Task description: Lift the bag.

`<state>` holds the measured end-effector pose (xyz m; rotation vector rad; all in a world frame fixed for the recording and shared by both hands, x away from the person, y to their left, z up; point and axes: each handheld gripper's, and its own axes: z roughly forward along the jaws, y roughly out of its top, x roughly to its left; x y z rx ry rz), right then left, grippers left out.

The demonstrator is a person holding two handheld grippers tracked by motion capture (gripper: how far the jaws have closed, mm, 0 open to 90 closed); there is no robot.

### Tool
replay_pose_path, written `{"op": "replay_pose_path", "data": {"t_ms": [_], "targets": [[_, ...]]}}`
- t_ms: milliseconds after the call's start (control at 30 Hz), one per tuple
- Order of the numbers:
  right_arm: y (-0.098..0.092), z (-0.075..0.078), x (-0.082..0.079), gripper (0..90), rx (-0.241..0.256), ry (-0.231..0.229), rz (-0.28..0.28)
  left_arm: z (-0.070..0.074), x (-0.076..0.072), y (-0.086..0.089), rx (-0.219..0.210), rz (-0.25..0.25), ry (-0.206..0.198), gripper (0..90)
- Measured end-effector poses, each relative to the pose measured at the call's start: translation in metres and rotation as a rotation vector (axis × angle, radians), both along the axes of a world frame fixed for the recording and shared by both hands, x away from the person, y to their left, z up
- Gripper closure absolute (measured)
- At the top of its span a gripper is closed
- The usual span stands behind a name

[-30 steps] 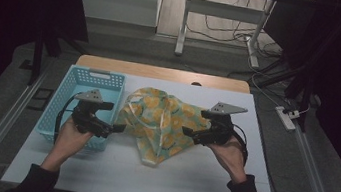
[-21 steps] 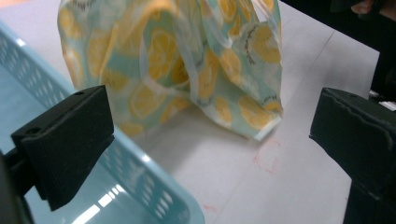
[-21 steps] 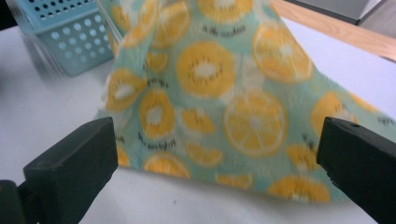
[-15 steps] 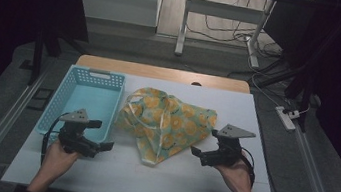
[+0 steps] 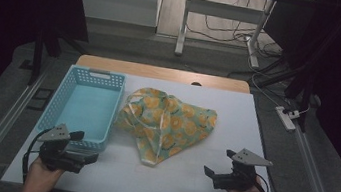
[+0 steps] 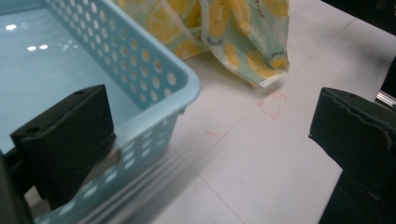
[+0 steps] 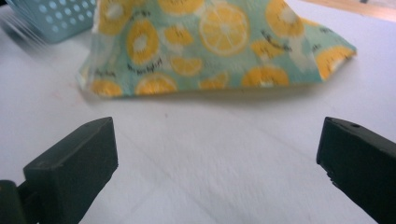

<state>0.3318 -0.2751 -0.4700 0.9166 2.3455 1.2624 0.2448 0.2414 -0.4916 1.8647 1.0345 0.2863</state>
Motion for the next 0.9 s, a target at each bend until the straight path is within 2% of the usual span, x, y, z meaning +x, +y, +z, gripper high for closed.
{"op": "replay_pose_path", "data": {"t_ms": [67,167,300,433,633,700,733,900], "targets": [[-0.005,-0.003,-0.005,0.0,-0.012,-0.001,-0.012,-0.001,-0.007,0.002,0.01,0.014,-0.006,0.0],[-0.013,-0.008,-0.013,0.0,-0.027,0.0,-0.038,-0.006,-0.015,0.004,0.055,0.029,0.017,0.0],[-0.024,-0.014,-0.021,0.0,-0.032,0.027,-0.071,-0.014,-0.023,0.009,0.101,0.053,0.049,0.0],[-0.036,-0.022,-0.029,0.0,-0.044,0.061,-0.103,-0.02,-0.029,0.017,0.111,0.081,0.068,0.0],[-0.048,-0.03,-0.039,0.0,-0.059,0.114,-0.134,-0.027,-0.034,0.025,0.153,0.132,0.108,0.0],[-0.05,-0.029,-0.041,0.0,-0.057,0.113,-0.146,-0.03,-0.035,0.027,0.181,0.143,0.131,0.0],[-0.051,-0.028,-0.042,0.0,-0.058,0.116,-0.149,-0.029,-0.036,0.027,0.18,0.16,0.13,0.0],[-0.052,-0.029,-0.042,0.0,-0.068,0.14,-0.149,-0.031,-0.034,0.028,0.189,0.171,0.15,0.0]]}}
